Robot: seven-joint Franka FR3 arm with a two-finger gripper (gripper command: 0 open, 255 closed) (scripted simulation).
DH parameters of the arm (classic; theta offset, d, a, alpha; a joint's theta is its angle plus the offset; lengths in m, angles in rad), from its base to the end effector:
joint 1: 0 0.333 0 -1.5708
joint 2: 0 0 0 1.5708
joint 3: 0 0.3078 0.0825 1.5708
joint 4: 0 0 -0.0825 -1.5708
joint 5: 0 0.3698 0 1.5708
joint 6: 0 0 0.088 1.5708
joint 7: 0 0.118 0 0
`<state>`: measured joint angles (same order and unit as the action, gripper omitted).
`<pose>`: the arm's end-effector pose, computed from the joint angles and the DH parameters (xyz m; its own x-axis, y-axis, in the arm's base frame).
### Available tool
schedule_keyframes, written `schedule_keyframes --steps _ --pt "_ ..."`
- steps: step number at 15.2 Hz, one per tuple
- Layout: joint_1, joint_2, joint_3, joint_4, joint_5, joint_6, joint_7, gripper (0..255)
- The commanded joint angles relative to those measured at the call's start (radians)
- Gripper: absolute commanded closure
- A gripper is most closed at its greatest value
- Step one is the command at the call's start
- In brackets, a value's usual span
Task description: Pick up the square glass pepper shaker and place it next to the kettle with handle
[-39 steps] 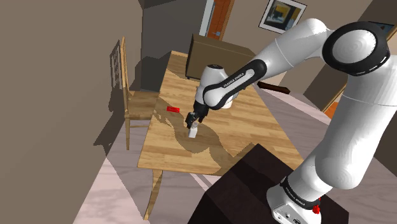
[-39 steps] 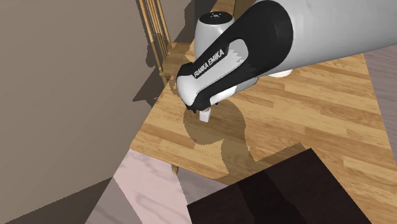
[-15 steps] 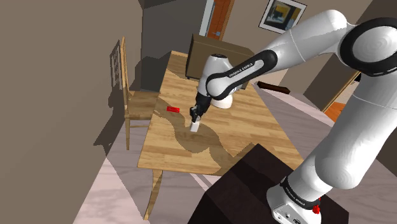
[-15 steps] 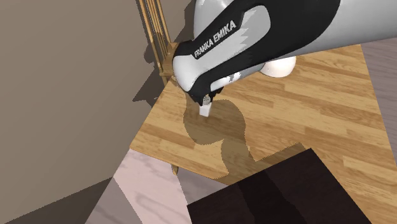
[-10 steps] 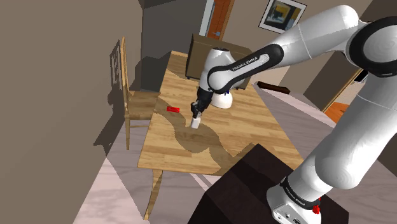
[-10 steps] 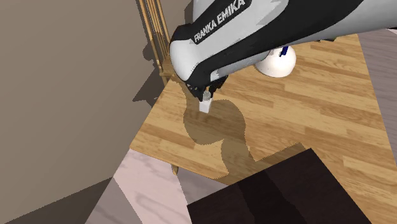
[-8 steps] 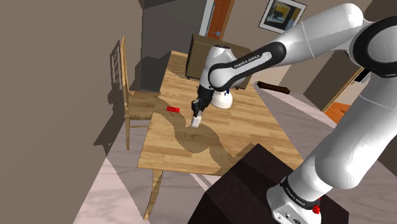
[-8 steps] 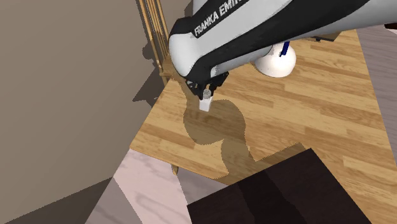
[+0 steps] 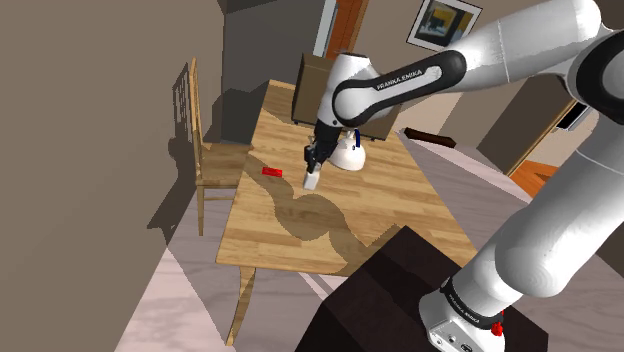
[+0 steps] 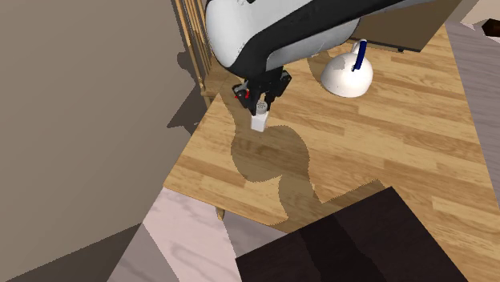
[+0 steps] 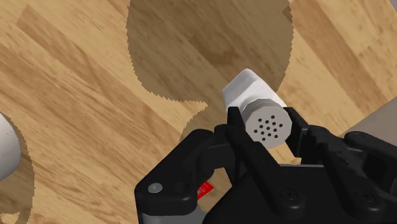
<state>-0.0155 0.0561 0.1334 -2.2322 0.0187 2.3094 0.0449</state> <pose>0.5193 0.0619 0.3389 0.9980 0.0600 0.0204 0.0604 -0.9979 -0.0225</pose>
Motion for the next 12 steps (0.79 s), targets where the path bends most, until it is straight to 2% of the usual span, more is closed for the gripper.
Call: schedule_keyframes --steps 1,12 --pt "0.000 -0.017 0.001 0.008 0.003 -0.026 0.000 255" --pt "-0.001 -0.089 0.000 0.081 0.012 -0.171 -0.005 255"
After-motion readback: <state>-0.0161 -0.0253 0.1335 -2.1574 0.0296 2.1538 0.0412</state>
